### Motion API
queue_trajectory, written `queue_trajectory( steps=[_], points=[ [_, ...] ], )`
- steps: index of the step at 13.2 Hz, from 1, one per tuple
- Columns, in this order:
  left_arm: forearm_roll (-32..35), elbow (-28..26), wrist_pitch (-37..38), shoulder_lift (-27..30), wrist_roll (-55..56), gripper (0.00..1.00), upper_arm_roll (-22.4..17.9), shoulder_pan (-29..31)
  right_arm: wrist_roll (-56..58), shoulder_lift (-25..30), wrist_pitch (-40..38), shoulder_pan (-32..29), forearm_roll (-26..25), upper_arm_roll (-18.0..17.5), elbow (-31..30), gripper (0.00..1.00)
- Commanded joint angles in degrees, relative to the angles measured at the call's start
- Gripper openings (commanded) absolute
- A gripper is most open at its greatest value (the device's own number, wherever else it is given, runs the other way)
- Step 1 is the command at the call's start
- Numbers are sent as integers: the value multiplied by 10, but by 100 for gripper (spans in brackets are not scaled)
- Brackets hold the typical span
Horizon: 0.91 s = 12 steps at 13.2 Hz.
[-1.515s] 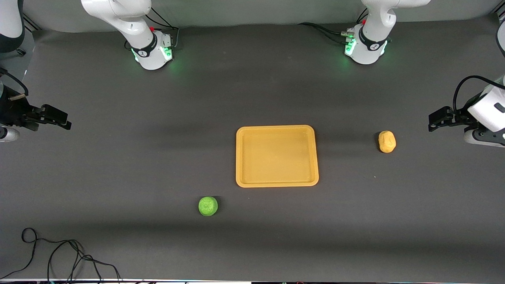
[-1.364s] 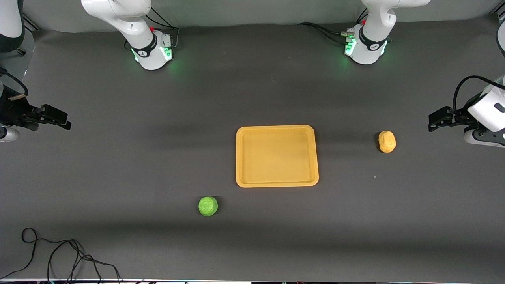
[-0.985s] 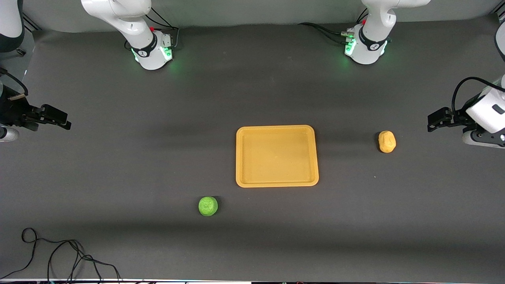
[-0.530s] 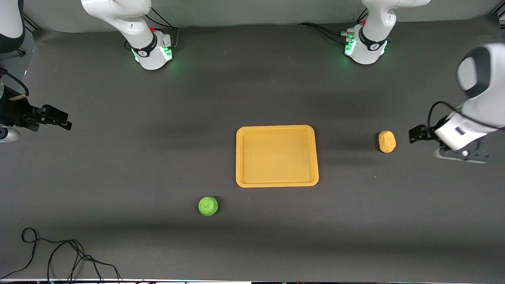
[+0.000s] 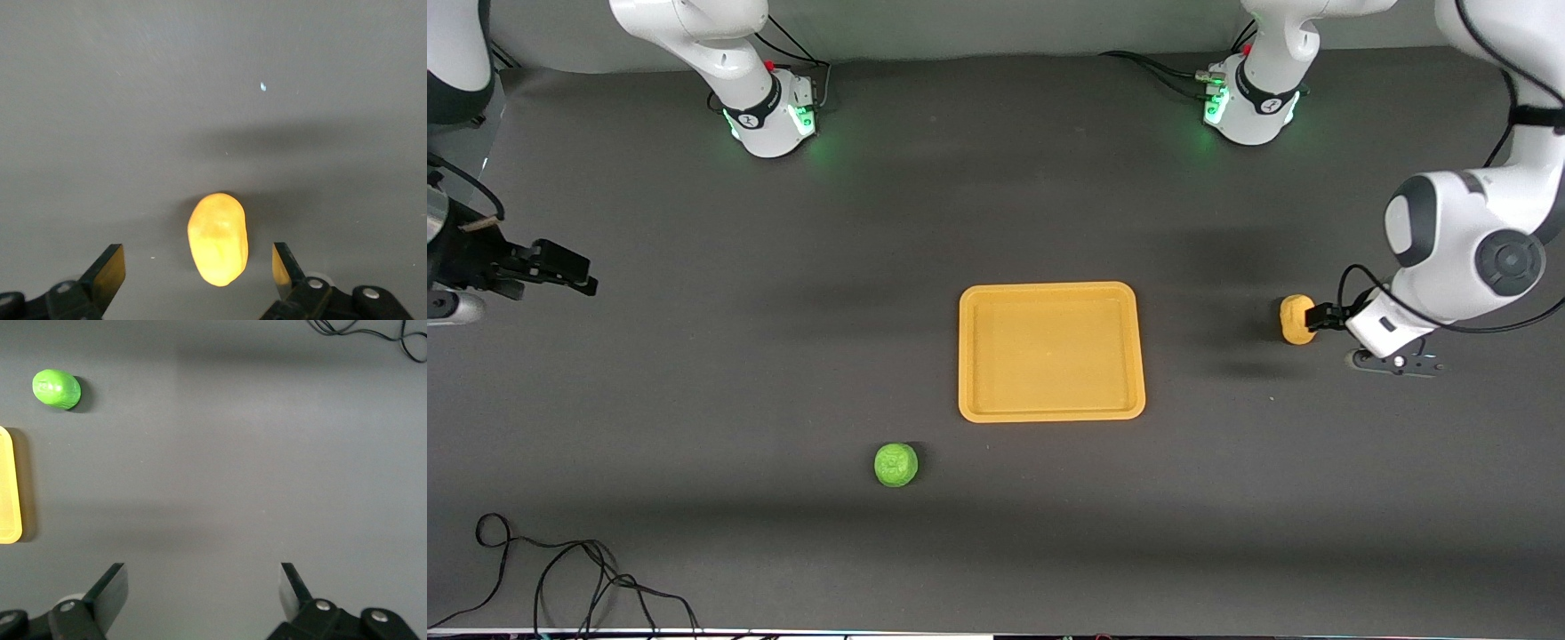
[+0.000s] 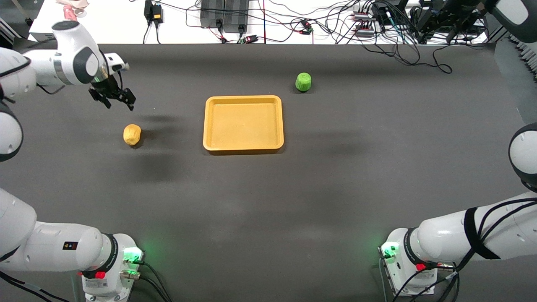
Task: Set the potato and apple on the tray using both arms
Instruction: 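Grasp the potato with the left gripper while the right gripper reaches the apple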
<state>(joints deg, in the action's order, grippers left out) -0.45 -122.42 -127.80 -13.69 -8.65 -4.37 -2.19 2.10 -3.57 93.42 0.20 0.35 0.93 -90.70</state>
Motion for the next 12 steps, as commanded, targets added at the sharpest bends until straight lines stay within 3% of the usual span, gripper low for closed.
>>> queue_trajectory(
  steps=[1,5,8,10,12],
  points=[
    [-15,-2,-16,-39,-1,99,1,1,-14,-23,25,42,10,1,16,100],
    [-14,-4,-17,-94,-4,93,2,0,-60,-118,34,115,9,1,123,100],
    [-14,-4,-4,-90,-4,67,2,0,-141,-193,34,180,4,1,201,100],
    [-14,8,20,-74,0,36,2,-1,-202,-251,34,221,3,2,270,100],
    [-21,32,54,-50,18,24,4,-8,-217,-281,35,234,3,2,297,100]
  ],
)
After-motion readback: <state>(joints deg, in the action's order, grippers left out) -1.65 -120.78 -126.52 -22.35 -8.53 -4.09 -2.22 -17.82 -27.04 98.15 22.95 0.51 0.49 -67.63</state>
